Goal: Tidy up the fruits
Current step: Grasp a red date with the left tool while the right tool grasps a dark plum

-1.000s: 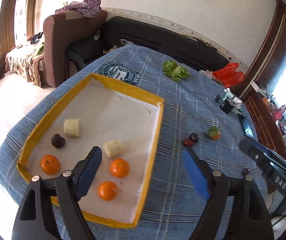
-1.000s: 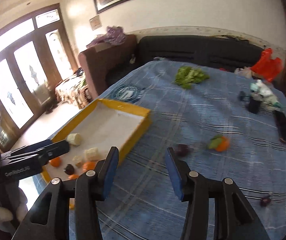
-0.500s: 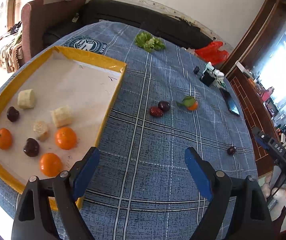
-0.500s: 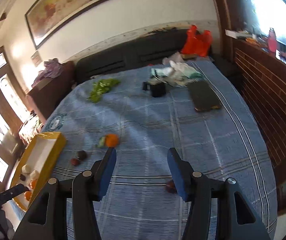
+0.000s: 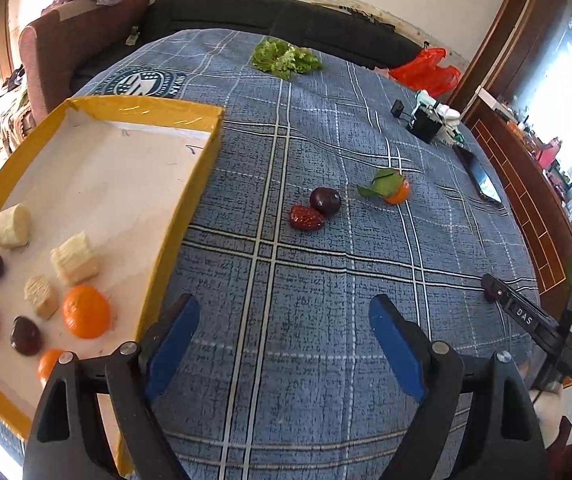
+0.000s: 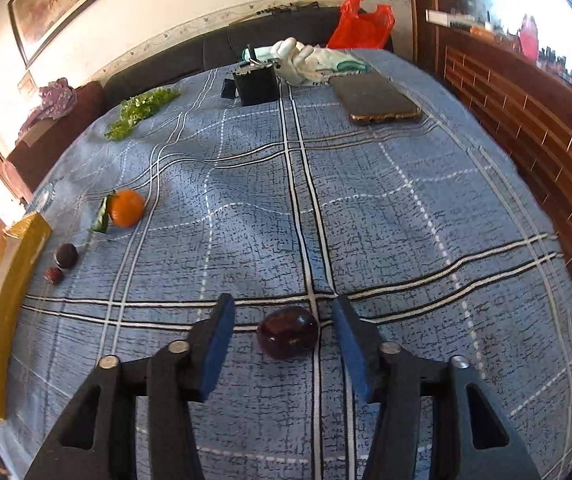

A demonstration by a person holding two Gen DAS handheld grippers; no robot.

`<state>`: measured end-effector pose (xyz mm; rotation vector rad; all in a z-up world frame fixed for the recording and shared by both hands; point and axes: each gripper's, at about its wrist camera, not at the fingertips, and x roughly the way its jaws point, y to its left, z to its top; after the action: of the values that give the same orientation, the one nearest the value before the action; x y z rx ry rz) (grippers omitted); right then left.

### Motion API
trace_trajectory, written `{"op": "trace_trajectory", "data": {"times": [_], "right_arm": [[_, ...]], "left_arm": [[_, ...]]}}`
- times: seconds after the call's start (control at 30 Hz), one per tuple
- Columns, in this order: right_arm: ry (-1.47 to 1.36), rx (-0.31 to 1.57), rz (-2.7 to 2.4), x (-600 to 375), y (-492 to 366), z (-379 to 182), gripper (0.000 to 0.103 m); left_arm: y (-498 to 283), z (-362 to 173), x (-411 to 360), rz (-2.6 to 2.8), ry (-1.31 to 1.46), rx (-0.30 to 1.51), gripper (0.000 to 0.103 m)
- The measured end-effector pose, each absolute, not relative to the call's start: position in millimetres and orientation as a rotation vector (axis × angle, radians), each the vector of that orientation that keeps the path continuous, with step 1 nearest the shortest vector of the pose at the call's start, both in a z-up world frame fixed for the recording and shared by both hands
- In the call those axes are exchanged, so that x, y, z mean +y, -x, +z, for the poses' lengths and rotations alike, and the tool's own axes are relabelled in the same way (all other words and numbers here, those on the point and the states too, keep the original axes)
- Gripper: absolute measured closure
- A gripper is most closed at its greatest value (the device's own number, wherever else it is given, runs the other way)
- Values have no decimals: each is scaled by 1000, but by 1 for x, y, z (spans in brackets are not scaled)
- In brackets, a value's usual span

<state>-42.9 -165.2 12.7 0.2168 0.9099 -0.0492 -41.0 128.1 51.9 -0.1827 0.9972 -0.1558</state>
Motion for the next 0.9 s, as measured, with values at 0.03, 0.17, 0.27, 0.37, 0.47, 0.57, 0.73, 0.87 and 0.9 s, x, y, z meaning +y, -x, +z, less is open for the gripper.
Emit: {"op": "trace_trajectory", "data": {"times": [0.03, 0.17, 0.27, 0.37, 0.47, 0.57, 0.73, 0.87, 0.9], "right_arm": [[-209, 916, -41, -164, 43, 13, 71], [-185, 918, -25, -156, 44, 14, 71], [-235, 902, 39, -149, 42, 22, 71], [-297, 892, 134, -135, 32, 29, 71], [-307, 872, 201, -116, 22, 30, 71], [-325, 853, 245, -104, 19, 24, 71], [-360, 854, 225, -111, 19, 15, 71], [-365, 847, 216, -112, 19, 16, 71], [-364, 846, 216, -113, 19, 16, 71]], "left_arm": [[39, 50, 126, -156, 177, 1000, 17], [32, 45, 121, -159, 160, 1012, 17], [24, 40, 117, -155, 147, 1014, 17], [12, 39, 112, -153, 125, 997, 17], [3, 39, 105, -166, 86, 978, 17], [-6, 42, 96, -183, 18, 942, 17], [-23, 37, 86, -174, -51, 897, 17], [-36, 24, 83, -166, -65, 914, 17], [-38, 21, 83, -167, -64, 921, 17]]}}
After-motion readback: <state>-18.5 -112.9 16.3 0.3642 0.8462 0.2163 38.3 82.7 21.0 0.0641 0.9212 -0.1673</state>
